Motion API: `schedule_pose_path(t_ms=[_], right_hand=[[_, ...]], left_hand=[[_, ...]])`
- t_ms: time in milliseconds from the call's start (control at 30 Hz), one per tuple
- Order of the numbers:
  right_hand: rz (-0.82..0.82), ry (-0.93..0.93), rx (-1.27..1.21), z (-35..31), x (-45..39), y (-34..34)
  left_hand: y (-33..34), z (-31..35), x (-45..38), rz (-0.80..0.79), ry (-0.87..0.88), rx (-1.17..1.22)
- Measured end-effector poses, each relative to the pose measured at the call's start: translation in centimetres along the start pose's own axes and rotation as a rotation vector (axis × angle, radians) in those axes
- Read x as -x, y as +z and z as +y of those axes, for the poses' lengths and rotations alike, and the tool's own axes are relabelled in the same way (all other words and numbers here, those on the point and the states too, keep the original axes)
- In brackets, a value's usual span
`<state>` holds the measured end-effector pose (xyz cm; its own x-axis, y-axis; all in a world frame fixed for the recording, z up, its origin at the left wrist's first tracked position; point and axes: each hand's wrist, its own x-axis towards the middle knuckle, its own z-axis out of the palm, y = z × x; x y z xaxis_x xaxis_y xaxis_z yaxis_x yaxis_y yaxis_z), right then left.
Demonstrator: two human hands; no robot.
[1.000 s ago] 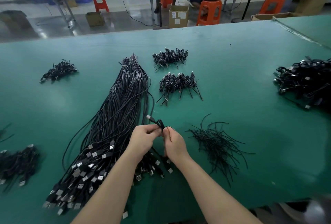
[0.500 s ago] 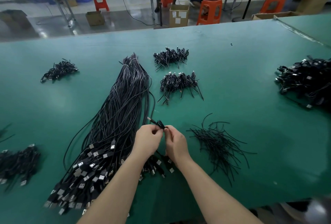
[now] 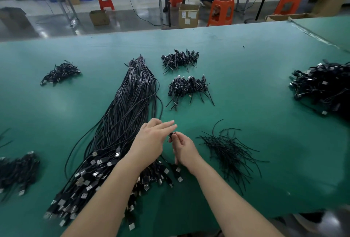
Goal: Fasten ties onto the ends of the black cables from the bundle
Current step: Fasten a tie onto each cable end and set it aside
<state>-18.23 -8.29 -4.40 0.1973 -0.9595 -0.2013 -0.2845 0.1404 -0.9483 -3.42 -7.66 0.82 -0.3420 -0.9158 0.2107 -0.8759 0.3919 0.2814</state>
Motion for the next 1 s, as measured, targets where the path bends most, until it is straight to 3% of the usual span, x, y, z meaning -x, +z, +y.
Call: schedule_pose_path(t_ms=[100, 300, 467, 733, 900, 1000], right_hand=[[-0.152, 0.064, -0.123, -0.6, 0.0, -1.0], [-0.294, 0.084, -0.08, -1.5, -0.2, -1.9], [-0.31, 0.083, -0.042, -1.3, 0.0, -1.6], [-0.323, 0.09, -0.047, -0.8, -0.1, -1.4], [-0.242, -0.088, 0.313, -0.3, 0.1, -0.9], [-0.183, -0.13, 0.35, 0.1, 0.2, -0.6]], left_hand=[[0.6, -0.8, 0.2, -0.044, -0.018, 0.071], [1.1, -1.1, 0.3, 0.013, -0.042, 0.086], [0.8, -1.3, 0.3, 0.035, -0.059, 0.061], [1.5, -0.7, 0.1, 0.03, -0.265, 0.042], [1.8, -0.8, -0.6, 0.012, -0.319, 0.046], [1.9, -0.9, -0.6, -0.016, -0.34, 0.033]])
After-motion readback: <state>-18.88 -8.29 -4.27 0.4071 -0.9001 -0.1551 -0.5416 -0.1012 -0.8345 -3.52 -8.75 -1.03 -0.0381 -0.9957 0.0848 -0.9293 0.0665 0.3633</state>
